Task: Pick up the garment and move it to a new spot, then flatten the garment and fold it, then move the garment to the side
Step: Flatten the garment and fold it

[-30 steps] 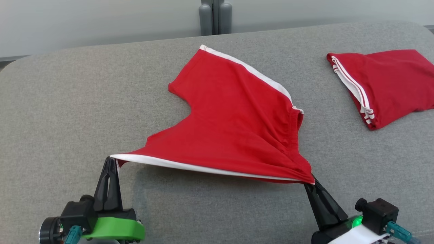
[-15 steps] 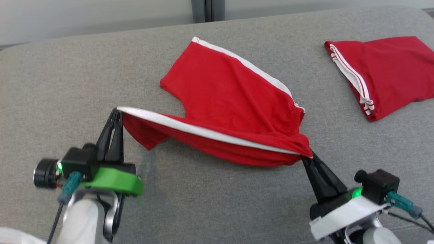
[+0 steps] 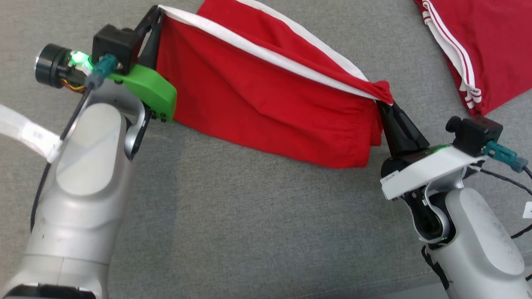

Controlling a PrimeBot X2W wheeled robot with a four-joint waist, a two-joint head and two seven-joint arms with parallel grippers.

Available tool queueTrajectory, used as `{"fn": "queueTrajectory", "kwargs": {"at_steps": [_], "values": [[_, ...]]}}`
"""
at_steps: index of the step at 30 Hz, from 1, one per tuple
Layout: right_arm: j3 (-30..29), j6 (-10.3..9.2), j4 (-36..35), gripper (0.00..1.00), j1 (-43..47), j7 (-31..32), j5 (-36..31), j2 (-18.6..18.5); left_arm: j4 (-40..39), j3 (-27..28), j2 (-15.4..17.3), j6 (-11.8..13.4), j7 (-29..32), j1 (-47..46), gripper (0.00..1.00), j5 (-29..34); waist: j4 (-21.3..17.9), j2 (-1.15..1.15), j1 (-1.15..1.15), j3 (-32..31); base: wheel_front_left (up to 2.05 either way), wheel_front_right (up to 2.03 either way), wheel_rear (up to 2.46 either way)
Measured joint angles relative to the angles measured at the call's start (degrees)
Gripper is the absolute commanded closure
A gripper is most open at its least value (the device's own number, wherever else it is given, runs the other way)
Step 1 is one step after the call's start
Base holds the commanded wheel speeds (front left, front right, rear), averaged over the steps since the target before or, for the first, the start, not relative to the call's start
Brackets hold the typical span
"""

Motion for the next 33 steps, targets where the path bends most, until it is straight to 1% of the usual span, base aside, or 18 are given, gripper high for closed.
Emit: {"fn": "queueTrajectory", "kwargs": {"at_steps": [4,7,12,16,17,18,19,20,21,22,26,29,33], "values": [[0.5,0.01,3.3,1.0,-3.7,-1.4,1.6,0.7,9.6,-1.0,-0.7,-0.1,-0.4,-7.4,1.0,-0.5,-1.9,0.0,0.0,2.8,0.0,0.0,0.0],[1.1,0.01,4.9,1.0,-5.9,-2.6,2.8,1.0,15.3,-2.4,-1.2,-0.3,-1.0,-12.3,1.0,-0.3,-3.4,0.0,0.0,4.6,0.0,0.0,0.0],[3.7,0.01,6.7,1.0,-8.7,-4.2,3.9,1.2,23.1,-3.8,-0.8,-0.4,-2.1,-18.9,1.0,0.1,-6.1,0.0,0.0,6.8,0.0,0.0,0.0],[5.6,0.01,8.0,1.0,-10.3,-5.5,4.8,1.2,28.5,-4.5,-0.7,-0.5,-2.7,-22.3,1.0,0.3,-8.1,0.0,0.0,8.1,0.0,0.0,0.0],[6.1,0.01,8.2,0.95,-10.7,-6.0,5.0,1.2,29.9,-4.5,-0.8,-0.5,-2.7,-23.0,1.0,0.2,-8.5,0.0,0.0,8.3,0.0,0.0,0.0],[6.4,0.01,8.2,0.59,-10.9,-6.6,5.1,1.2,30.8,-4.7,-0.8,-0.5,-2.7,-23.4,1.0,0.2,-8.8,0.0,0.0,8.5,0.0,0.0,0.0],[6.8,0.01,8.4,0.0,-11.1,-7.2,5.1,1.1,32.2,-4.5,-0.9,-0.5,-2.5,-23.8,1.0,-0.1,-9.2,0.0,0.0,8.7,0.0,0.0,0.0],[7.5,0.01,8.5,0.0,-11.3,-7.6,5.1,1.0,33.6,-4.5,-0.9,-0.5,-1.9,-23.9,0.94,-0.8,-9.5,0.0,0.0,8.8,0.0,0.0,0.0],[8.3,0.0,8.5,0.0,-11.3,-8.2,4.8,0.7,34.4,-4.6,-1.0,-0.5,-2.1,-24.0,0.56,-0.9,-9.8,0.0,0.0,8.9,0.0,0.0,0.0],[8.7,0.0,8.3,0.0,-11.3,-8.6,4.6,0.4,35.1,-4.4,-1.3,-0.5,-2.1,-24.0,0.0,-1.5,-9.9,0.0,0.0,8.9,0.0,0.0,0.0],[9.4,0.0,6.2,0.0,-10.6,-10.1,1.7,-1.7,36.2,-3.4,-1.8,-0.5,-4.7,-24.0,0.0,-4.5,-9.8,0.0,0.0,8.6,0.0,0.0,0.0],[6.8,0.0,2.6,0.0,-8.2,-10.2,-1.5,-2.9,35.7,-2.0,-1.8,-0.5,-7.1,-23.3,0.0,-6.3,-9.1,0.0,0.0,8.1,0.0,0.0,0.0],[1.8,0.0,-4.2,0.0,-5.0,-10.5,-6.7,-3.4,32.1,0.3,-2.0,2.0,-8.1,-20.2,0.0,-8.2,-8.1,0.0,0.0,7.2,0.0,0.0,0.0]]}}
